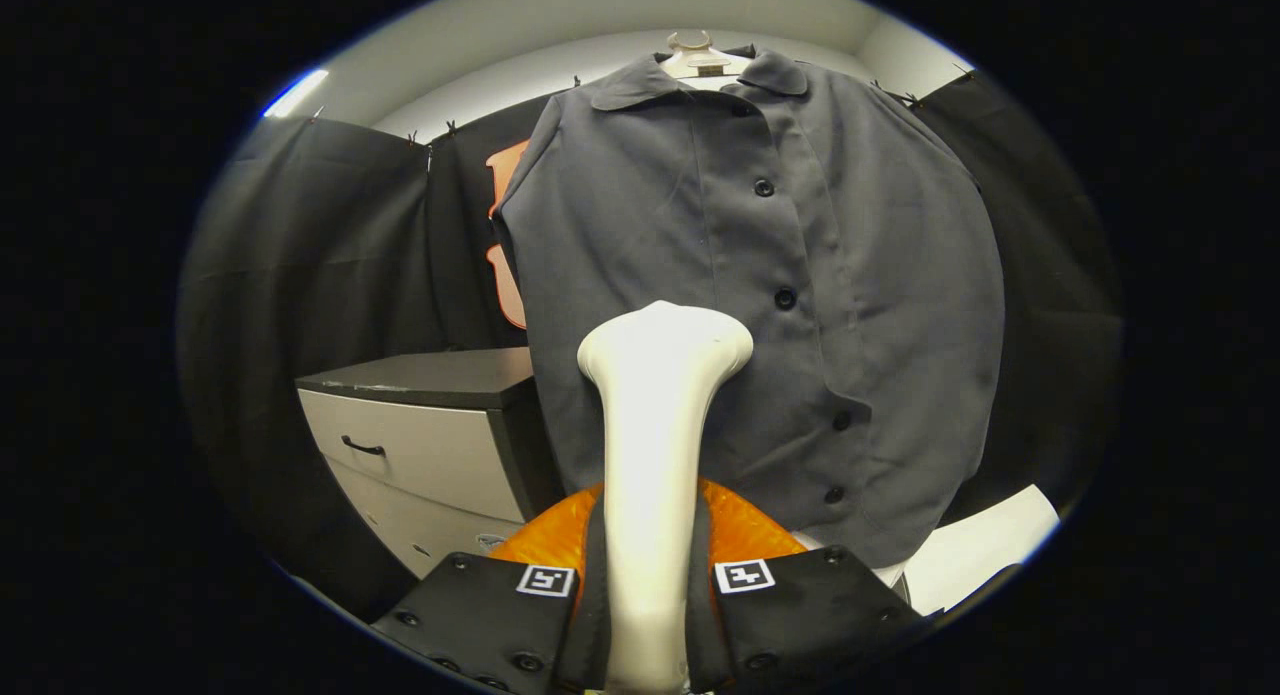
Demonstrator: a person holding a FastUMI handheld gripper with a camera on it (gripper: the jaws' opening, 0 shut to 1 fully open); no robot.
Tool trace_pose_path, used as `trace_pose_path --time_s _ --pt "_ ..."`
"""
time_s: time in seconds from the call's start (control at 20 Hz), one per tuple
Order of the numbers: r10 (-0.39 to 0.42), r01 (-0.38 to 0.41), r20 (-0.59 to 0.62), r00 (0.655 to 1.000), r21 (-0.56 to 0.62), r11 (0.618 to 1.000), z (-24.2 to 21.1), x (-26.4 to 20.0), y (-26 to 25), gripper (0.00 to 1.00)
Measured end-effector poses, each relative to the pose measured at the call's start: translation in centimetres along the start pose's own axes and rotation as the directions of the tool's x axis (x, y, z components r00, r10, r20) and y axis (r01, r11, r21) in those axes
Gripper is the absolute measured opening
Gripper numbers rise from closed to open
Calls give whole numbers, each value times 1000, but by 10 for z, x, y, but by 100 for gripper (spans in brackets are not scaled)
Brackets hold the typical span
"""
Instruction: Iron the clothes twice with a garment steamer, once on the left side and once on the right side.
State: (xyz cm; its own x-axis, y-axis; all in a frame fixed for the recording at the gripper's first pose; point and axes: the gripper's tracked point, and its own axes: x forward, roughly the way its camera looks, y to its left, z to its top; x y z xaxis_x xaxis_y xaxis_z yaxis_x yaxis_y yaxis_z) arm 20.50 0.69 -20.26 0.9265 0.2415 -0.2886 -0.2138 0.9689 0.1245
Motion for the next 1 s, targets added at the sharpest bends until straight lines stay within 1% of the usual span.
trace_pose_path --time_s 0.65,0.85,1.0 --pt "-5 6 -73 997 14 1000 -39 -10 -6 37" --pt "-3 5 -72 997 26 1000 -35 -21 -8 37" --pt "4 -3 -42 999 37 999 -19 -33 -6 37"
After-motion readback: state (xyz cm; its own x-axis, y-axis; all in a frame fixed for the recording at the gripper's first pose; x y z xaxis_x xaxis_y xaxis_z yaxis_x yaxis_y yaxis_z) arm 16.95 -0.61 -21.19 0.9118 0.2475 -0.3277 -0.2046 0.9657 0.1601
